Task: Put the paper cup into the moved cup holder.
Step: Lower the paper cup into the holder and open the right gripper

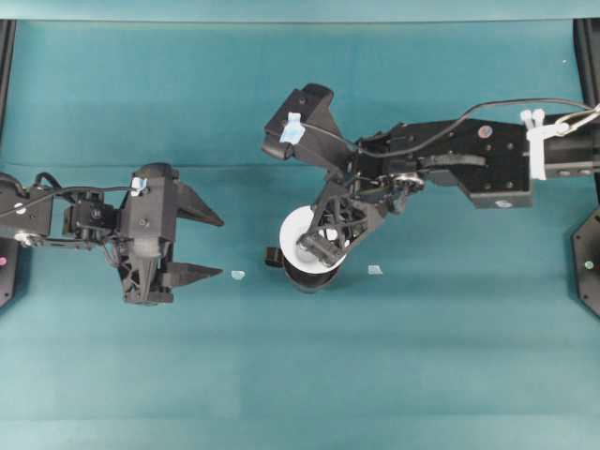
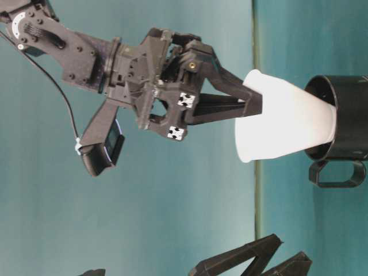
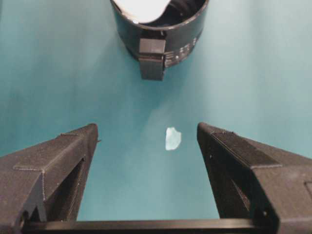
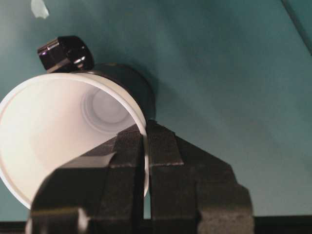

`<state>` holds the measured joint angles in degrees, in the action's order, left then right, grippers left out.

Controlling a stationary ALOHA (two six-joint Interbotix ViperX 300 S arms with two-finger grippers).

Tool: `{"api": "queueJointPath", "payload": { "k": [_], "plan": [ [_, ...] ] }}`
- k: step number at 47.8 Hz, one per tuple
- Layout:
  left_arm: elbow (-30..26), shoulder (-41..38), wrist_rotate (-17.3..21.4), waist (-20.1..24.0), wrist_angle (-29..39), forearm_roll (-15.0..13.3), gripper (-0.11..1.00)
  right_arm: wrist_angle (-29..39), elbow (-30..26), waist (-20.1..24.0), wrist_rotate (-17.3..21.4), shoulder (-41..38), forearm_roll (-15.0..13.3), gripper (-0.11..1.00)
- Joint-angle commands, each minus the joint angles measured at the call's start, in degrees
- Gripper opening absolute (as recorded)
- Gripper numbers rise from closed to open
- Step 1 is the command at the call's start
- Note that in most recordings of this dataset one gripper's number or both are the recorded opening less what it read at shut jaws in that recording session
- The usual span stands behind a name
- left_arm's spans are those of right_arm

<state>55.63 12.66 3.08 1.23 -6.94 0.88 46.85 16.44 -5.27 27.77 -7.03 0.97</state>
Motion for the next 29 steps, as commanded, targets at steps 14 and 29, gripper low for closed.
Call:
{"api": "queueJointPath", "payload": {
  "k": [14,29],
  "plan": [
    [-0.7,0.3,0.0,0.0,-0.3,0.1,0.82,-1.6,0.1,1.1,-0.2,-1.0,0.0,0.01],
    [-0.7,0.3,0.0,0.0,-0.3,0.0,0.82,-1.6,-0.1,1.1,-0.2,-1.0,0.9,0.01]
  ]
}}
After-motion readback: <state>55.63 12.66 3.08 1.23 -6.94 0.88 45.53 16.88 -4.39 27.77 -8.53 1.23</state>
